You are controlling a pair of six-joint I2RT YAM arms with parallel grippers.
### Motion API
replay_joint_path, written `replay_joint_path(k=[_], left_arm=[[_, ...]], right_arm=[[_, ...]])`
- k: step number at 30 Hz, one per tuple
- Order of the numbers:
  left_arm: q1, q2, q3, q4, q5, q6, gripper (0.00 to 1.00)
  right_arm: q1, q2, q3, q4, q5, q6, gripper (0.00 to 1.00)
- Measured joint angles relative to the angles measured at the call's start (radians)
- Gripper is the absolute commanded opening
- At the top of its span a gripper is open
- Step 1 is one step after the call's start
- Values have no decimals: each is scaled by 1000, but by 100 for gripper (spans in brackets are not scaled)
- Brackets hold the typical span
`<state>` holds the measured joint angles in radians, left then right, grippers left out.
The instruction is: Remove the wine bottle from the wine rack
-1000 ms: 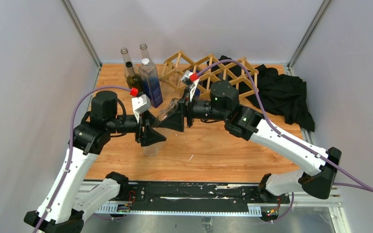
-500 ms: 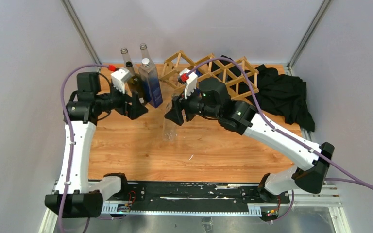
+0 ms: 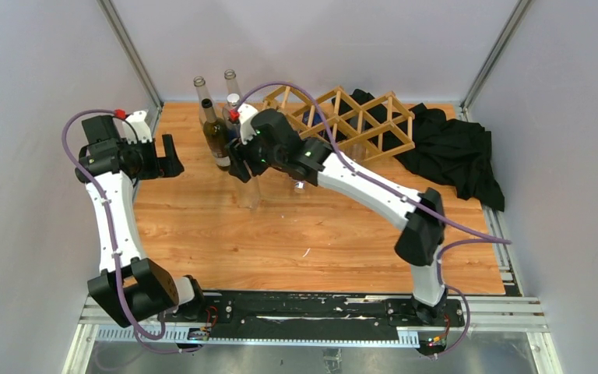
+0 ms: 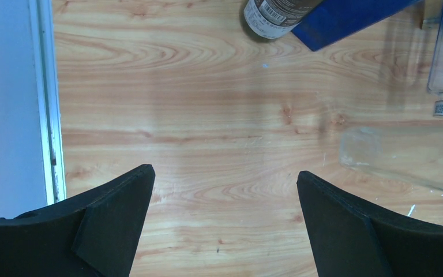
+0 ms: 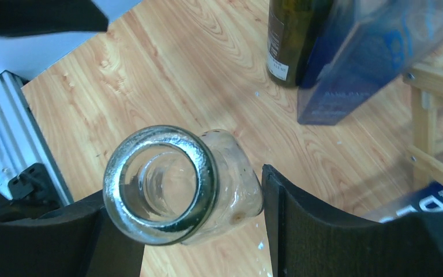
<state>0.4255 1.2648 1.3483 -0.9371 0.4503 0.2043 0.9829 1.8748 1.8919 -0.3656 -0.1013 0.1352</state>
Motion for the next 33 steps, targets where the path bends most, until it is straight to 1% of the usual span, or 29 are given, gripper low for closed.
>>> replay_joint_path(k=[5,10,16,20,24,33], left_arm=[[10,-61,-49,22,-23,-8,100],[10,-121,-73,40,-23,-5,100],[10,-148,-102,49,-18,36,100],[10,-162,-110,50,-14,77,100],[10,-167,-111,51,8,85,100],[10,-167,-127,53,54,85,100]], right_arm=[[0,200,188,-10,5,-5,0],[0,333,320,-20,9,-6,0],[0,392,348,-10,38,-13,0],[0,439,394,14,64,-23,0],[-1,479,436,43,77,-23,0],[-2,530,463,131,137,-34,0]])
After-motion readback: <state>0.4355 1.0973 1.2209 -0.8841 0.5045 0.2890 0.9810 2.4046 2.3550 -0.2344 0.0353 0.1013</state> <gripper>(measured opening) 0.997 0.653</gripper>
